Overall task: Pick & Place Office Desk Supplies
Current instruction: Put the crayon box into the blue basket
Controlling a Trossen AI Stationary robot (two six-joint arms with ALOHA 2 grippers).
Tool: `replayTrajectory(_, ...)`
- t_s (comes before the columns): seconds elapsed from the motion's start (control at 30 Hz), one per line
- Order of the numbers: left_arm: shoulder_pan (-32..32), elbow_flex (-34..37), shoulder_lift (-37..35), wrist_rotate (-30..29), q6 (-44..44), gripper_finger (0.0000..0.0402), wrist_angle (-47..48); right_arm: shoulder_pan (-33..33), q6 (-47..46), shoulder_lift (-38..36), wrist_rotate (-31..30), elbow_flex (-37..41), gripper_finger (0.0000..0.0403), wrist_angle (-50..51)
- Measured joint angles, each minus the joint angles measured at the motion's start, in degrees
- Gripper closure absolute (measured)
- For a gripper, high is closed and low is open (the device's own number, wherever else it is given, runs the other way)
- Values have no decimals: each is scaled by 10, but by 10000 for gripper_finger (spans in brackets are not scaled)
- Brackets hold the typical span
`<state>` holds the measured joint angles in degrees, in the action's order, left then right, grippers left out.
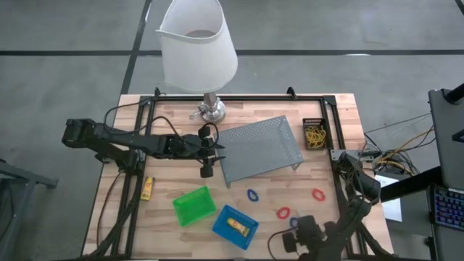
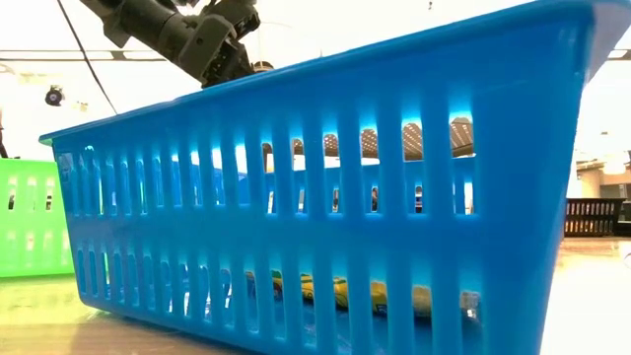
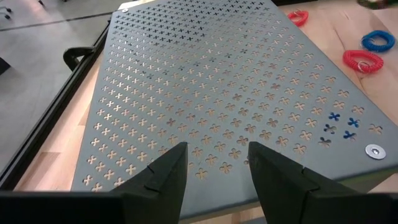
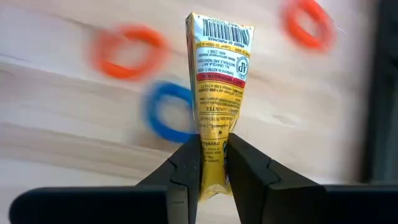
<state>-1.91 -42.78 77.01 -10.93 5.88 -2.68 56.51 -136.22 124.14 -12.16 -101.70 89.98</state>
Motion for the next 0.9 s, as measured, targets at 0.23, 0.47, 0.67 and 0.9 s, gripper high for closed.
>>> replayTrajectory(0.23, 0, 0, 0, 0, 0, 227, 0, -1, 63, -2, -238, -44, 339, 0)
replayTrajectory(0.47, 0, 0, 0, 0, 0, 227, 0, -13, 164, -2, -399, -62, 339, -4)
replayTrajectory(0.67, 0, 0, 0, 0, 0, 227, 0, -39, 213, -2, -424, -66, 339, -35)
replayTrajectory(0.9, 0, 0, 0, 0, 0, 227, 0, -61, 421, -2, -450, -66, 339, -219)
